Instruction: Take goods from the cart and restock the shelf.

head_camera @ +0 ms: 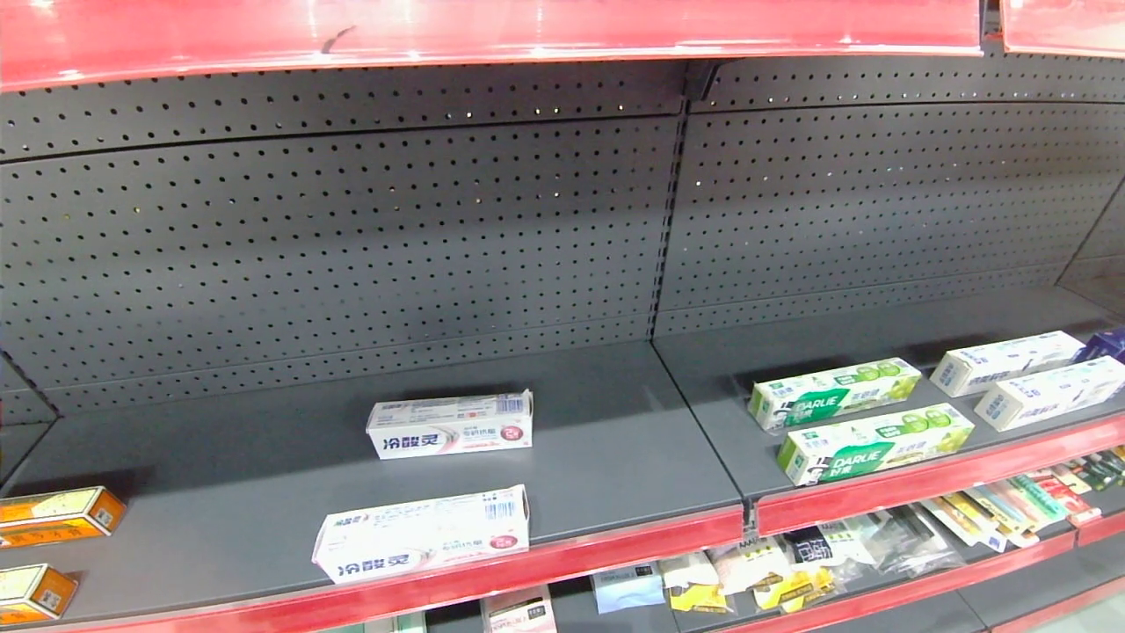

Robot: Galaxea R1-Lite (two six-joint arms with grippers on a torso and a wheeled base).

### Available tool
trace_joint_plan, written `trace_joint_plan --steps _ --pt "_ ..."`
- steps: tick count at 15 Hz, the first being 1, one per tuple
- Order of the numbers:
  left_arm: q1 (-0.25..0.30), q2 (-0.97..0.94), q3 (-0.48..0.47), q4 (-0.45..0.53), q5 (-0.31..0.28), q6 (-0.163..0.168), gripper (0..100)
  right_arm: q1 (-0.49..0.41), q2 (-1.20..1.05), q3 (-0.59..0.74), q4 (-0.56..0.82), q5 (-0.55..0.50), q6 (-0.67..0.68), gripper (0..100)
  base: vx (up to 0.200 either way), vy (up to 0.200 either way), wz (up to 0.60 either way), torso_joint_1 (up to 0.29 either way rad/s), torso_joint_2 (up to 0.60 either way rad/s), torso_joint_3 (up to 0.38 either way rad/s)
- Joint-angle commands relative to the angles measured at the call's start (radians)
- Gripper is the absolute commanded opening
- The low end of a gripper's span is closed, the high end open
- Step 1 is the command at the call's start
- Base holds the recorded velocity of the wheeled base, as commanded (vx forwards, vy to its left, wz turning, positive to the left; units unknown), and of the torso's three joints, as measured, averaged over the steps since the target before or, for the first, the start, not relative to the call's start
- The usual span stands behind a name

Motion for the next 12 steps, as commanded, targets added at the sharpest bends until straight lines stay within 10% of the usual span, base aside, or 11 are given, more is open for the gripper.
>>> trace_joint_plan --steps 1,8,12 --pt "0.000 0.001 0.013 -0.043 0.070 -0.028 100 0.000 0.000 0.000 0.000 0.001 -0.001 100 0.000 0.000 0.60 -0.002 0.01 0.007" --pt "0.000 0.001 0.013 -0.046 0.081 -0.028 100 0.000 0.000 0.000 0.000 0.001 -0.001 100 0.000 0.000 0.60 0.002 0.00 0.000" --pt "0.000 0.001 0.013 -0.046 0.088 -0.053 100 0.000 0.000 0.000 0.000 -0.001 0.004 100 0.000 0.000 0.00 0.000 0.00 0.000"
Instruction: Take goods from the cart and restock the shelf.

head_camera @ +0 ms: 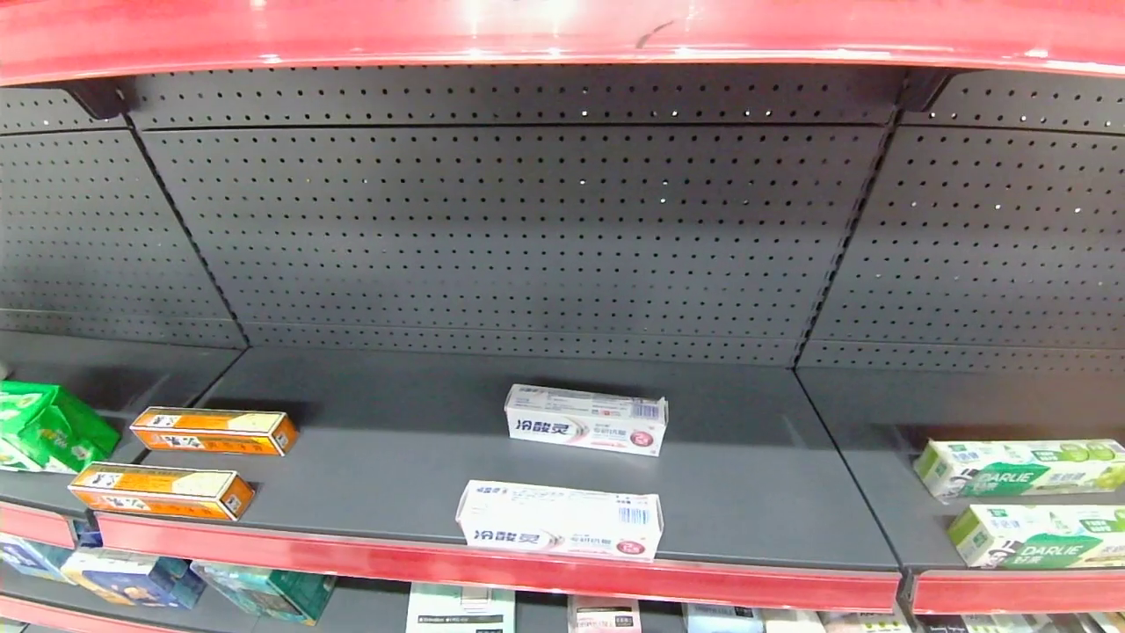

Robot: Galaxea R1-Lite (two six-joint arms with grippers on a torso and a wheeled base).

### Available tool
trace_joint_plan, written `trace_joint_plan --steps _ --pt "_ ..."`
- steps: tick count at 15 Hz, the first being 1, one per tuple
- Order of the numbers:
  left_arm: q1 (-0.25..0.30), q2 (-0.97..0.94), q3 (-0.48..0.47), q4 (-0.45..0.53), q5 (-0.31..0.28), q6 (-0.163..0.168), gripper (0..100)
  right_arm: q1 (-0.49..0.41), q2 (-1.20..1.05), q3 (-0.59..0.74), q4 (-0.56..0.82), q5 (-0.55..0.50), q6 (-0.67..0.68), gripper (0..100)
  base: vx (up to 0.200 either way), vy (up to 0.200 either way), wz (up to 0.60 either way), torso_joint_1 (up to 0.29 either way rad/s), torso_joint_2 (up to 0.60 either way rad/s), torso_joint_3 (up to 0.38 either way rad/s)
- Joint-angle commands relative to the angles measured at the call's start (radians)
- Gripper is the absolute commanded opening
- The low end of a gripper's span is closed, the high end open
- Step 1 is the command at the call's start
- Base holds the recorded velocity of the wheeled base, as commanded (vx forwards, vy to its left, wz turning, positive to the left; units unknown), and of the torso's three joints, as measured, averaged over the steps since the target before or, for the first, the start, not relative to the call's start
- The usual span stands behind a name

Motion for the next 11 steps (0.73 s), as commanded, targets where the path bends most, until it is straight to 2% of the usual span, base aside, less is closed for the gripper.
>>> trace_joint_plan --steps 1,11 --pt "0.001 0.001 0.000 0.000 0.002 -0.004 100 0.001 0.000 0.000 0.000 0.000 0.000 100 0.000 0.000 0.00 0.000 0.00 0.000" --pt "0.001 0.001 0.000 0.000 0.000 0.002 100 0.001 0.000 0.000 0.000 -0.002 -0.003 100 0.000 0.000 0.00 0.000 0.00 0.000"
